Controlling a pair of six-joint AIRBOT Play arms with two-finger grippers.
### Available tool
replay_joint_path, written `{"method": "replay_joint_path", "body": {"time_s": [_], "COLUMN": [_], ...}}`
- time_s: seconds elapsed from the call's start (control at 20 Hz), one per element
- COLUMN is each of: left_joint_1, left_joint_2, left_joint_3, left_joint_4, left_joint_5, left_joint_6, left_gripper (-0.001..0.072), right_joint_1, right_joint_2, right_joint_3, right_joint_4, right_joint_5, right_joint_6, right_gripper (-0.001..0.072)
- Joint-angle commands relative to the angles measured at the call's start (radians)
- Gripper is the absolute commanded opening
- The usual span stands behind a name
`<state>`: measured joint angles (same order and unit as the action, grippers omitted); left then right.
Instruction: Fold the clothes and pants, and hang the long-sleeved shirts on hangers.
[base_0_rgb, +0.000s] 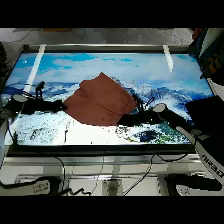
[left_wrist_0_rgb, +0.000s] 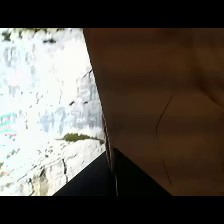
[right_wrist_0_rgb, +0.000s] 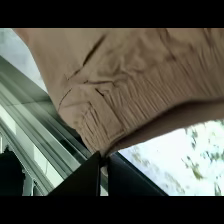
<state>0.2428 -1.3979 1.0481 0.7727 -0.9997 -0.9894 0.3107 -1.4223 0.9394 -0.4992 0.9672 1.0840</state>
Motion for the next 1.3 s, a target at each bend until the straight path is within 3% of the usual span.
{"method": "replay_joint_path", "body": {"time_s": [0.0,0.45,0.75,0.95,1.05,1.15,1.25], "left_joint_1": [0.001,0.001,0.001,0.001,-0.001,-0.032,-0.117], "left_joint_2": [0.246,0.991,1.233,1.128,0.969,0.761,0.539], "left_joint_3": [0.003,0.003,0.003,0.002,0.002,0.002,0.003], "left_joint_4": [-0.034,-0.033,0.024,0.138,0.126,0.064,0.010], "left_joint_5": [0.033,0.210,0.198,0.111,-0.014,-0.082,-0.045], "left_joint_6": [0.064,0.061,-0.161,-0.369,-0.383,-0.328,-0.165], "left_gripper": [0.0002,0.0002,0.0001,-0.0001,0.0000,0.0000,0.0000], "right_joint_1": [0.000,0.001,0.001,0.001,0.001,0.001,0.001], "right_joint_2": [0.055,0.405,0.717,0.736,0.677,0.573,0.446], "right_joint_3": [0.192,0.503,0.505,0.482,0.413,0.312,0.231], "right_joint_4": [-0.074,-0.206,-0.216,-0.293,-0.398,-0.455,-0.459], "right_joint_5": [0.039,0.058,0.175,0.130,0.107,0.048,-0.056], "right_joint_6": [0.008,0.052,0.261,0.417,0.491,0.537,0.539], "right_gripper": [0.0023,0.0023,0.0023,0.0023,0.0024,0.0024,0.0024]}}
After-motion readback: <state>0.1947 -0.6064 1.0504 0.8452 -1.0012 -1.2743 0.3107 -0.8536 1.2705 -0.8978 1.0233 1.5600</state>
